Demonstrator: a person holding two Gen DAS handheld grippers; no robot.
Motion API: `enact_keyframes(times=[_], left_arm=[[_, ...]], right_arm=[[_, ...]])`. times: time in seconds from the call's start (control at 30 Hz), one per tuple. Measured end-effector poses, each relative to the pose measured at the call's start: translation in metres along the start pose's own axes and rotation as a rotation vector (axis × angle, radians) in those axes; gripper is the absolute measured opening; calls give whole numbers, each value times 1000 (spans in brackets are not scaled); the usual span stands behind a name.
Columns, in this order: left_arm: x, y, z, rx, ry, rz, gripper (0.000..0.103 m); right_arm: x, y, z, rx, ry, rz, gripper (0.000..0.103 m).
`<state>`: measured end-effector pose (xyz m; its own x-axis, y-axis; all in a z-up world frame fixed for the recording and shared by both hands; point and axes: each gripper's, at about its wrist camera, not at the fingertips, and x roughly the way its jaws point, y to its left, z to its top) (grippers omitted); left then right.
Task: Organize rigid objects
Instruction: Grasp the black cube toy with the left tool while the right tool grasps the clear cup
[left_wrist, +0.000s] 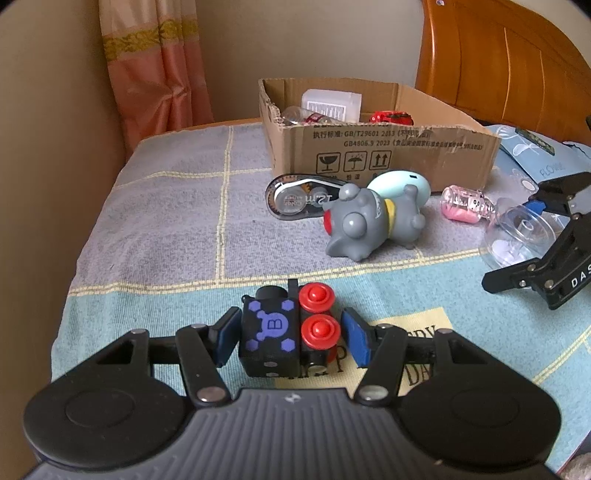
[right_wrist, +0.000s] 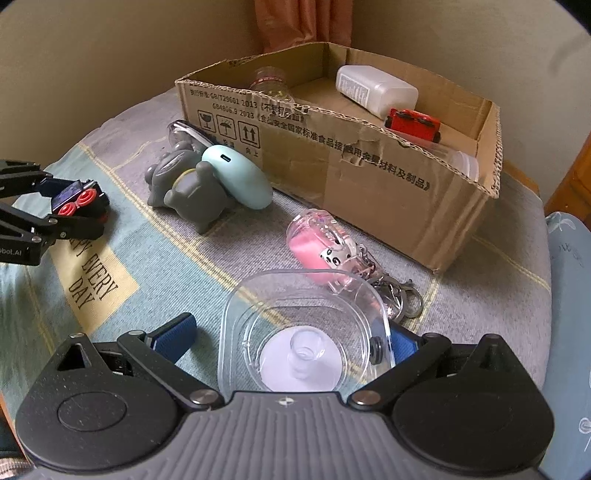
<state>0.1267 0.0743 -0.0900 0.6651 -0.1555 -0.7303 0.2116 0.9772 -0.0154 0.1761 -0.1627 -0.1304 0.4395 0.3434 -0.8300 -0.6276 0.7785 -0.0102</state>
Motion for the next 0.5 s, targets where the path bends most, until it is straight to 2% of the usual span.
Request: enact_keyframes(times=[0.1, 0.27, 0.5], left_arm=[[1, 1, 2, 1, 14, -4, 58], [1, 1, 6, 2, 34, -8, 50], [0, 5, 12, -12, 63, -40, 49]], right_arm=[[-2, -3, 1, 0, -5, 2, 98], [-9, -5, 2, -6, 3, -15, 80], [-21, -3, -2, -6, 16, -15, 80]])
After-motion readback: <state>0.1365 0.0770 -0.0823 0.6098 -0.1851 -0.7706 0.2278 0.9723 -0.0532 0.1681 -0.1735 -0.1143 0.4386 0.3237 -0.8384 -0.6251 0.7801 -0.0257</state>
